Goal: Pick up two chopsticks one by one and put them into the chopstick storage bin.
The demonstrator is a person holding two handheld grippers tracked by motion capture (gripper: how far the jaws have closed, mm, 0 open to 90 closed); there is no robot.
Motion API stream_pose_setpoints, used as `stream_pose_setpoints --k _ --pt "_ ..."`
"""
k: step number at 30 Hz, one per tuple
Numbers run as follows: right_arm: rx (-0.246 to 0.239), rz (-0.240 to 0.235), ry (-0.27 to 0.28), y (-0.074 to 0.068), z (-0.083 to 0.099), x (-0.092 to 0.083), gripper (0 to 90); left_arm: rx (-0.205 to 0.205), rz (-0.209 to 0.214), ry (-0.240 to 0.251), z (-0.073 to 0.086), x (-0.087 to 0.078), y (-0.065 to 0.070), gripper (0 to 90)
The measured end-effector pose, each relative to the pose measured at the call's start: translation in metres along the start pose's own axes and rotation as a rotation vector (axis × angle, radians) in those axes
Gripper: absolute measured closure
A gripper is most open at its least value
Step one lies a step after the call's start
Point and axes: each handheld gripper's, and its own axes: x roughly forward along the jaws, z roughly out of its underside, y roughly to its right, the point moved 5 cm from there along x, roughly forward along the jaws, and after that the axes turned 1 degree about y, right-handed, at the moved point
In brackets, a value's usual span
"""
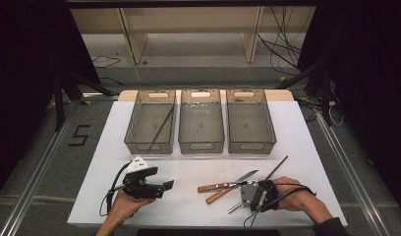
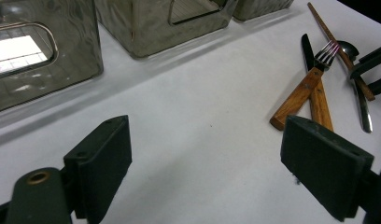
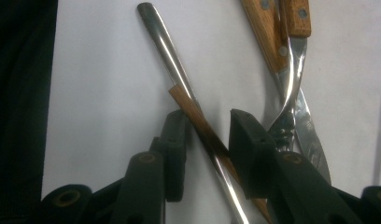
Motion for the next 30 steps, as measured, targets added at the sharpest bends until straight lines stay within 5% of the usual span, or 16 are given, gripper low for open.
stream_pose_setpoints --k 21,30 --pt "-0.231 0.087 -0.027 -0.012 -0.007 -0.002 82.7 -0.008 0.014 -0.011 0.001 0.003 0.001 16.2" --pt "-0.289 0.108 -0.023 -0.014 -0.01 -0.006 85.0 -0.009 0.018 -0.018 0.002 0.003 0.001 16.2"
